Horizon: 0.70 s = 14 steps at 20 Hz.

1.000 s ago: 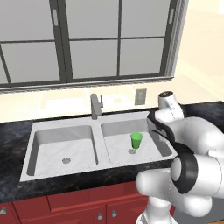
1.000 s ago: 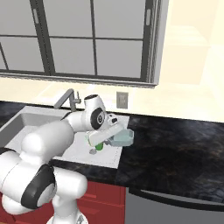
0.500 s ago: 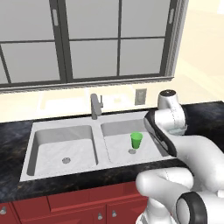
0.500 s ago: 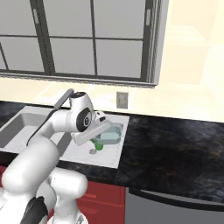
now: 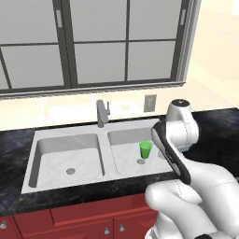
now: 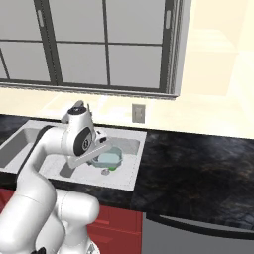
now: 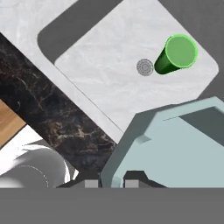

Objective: Place the tupperware in the left basin and the cup in the right basin of the sink.

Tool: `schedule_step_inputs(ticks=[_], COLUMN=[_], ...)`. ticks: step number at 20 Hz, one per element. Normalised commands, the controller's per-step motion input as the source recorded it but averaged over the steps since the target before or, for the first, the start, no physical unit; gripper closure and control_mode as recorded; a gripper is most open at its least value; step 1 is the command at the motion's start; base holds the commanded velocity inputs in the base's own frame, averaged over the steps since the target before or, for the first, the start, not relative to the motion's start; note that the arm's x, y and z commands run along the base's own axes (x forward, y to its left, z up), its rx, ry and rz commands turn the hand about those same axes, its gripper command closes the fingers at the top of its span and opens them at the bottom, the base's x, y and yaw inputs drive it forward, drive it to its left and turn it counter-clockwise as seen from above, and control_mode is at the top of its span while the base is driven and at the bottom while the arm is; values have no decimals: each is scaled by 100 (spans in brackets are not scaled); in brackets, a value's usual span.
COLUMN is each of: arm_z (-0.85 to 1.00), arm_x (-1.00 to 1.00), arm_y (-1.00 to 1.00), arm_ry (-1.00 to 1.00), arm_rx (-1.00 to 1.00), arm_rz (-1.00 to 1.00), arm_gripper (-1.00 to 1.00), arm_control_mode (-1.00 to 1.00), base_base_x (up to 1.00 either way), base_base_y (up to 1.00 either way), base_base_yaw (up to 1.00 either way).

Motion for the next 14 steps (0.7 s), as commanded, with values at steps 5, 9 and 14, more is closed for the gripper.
schedule_step_inputs(ticks=[5, 9, 14], arm_z=[0, 0, 0], arm_x=[-3, -5, 0], arm_y=[20, 16, 3], arm_ry=[0, 1, 0], arm_rx=[0, 0, 0], arm_rz=[4, 3, 0], arm_gripper=[100, 100, 100], arm_control_mode=[-100, -100, 100], base_base_x=[0, 0, 0], base_base_y=[0, 0, 23], base_base_yaw=[0, 0, 1])
